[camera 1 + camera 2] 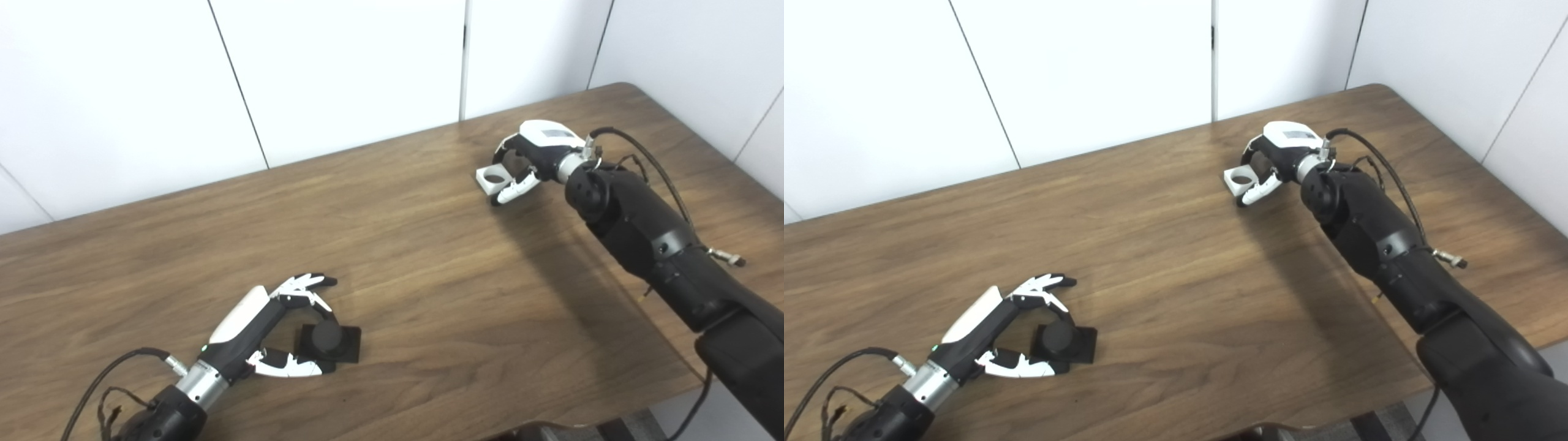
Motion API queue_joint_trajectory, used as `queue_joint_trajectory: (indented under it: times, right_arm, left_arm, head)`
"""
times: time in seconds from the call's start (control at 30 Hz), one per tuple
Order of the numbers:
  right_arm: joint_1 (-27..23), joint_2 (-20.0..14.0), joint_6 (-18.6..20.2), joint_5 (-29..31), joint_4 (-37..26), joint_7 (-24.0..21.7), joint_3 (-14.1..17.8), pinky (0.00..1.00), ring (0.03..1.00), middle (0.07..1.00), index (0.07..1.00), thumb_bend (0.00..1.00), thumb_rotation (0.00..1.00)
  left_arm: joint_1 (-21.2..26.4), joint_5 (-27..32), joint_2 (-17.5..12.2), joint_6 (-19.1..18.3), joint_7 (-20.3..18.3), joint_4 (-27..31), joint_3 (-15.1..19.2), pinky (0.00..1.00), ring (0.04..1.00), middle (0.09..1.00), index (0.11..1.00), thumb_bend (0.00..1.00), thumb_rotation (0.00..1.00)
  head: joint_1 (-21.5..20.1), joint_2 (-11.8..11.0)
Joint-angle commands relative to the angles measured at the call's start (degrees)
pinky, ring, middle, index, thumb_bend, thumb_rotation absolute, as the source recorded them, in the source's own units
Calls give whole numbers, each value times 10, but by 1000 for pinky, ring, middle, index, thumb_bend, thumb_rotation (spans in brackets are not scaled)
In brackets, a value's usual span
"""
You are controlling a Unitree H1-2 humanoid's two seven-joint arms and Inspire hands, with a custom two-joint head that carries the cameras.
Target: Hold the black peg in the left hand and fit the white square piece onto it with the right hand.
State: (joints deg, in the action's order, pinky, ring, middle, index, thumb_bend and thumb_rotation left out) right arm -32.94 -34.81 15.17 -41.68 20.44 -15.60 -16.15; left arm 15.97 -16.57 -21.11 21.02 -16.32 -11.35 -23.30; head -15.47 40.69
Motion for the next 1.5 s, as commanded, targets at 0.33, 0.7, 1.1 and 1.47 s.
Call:
queue_joint_trajectory:
  times: [0.33, 0.7, 1.1, 1.47]
  right_arm:
    - [-21, -2, -3, -4, 3, 4, -8, 687, 807, 849, 664, 628, 262]
    - [-16, 0, -5, 3, 5, 28, -2, 709, 807, 823, 487, 513, 139]
    - [-16, -4, -6, 2, 5, 31, -4, 700, 801, 816, 486, 514, 136]
    - [-15, -3, -6, 6, 4, 45, 5, 711, 799, 804, 485, 518, 133]
  left_arm:
    - [-22, -24, -19, -19, -42, -12, -20, 931, 936, 891, 493, 515, 80]
    - [-20, -20, -17, -4, -38, -25, -20, 935, 935, 892, 493, 515, 82]
    - [-16, -15, -14, 8, -35, -35, -19, 945, 932, 886, 493, 516, 79]
    - [-11, -20, -15, 3, -37, -35, -19, 935, 931, 891, 493, 515, 81]
  head:
    - [1, 2]
    - [0, 5]
    - [-2, 6]
    - [-3, 8]
